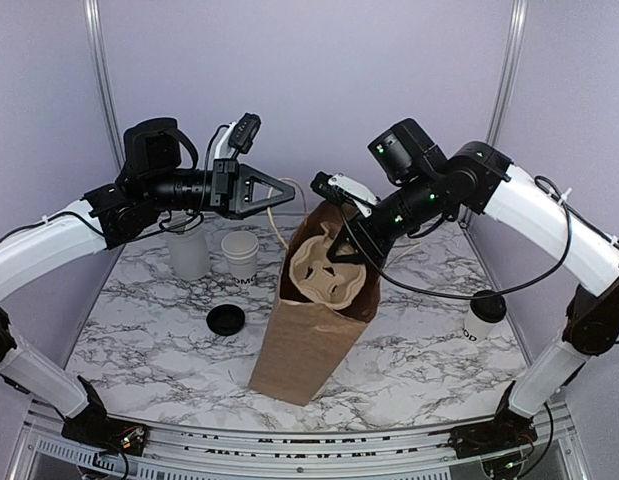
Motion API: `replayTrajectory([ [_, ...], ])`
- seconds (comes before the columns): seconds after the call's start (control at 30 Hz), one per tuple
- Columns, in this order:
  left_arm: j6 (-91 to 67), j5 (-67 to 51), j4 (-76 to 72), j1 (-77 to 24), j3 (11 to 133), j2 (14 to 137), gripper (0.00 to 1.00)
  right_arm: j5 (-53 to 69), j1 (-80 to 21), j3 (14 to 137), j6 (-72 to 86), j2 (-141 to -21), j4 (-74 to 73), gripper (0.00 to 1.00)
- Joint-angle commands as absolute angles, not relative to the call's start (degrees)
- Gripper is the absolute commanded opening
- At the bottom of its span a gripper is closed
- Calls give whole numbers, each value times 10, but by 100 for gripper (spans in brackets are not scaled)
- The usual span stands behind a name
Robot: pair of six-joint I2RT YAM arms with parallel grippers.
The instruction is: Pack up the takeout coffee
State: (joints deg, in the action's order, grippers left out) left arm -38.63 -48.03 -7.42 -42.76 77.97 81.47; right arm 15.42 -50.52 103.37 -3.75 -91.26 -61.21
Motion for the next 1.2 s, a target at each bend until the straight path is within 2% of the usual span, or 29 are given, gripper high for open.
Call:
replayTrajectory([
  [0.0,-390,-488,-103,-412,765,789,0,143,-507,1074,-47,-935,-621,22],
  [1.17,-367,-463,-79,-334,663,709,1,105,-545,1185,-39,-1052,-624,19],
])
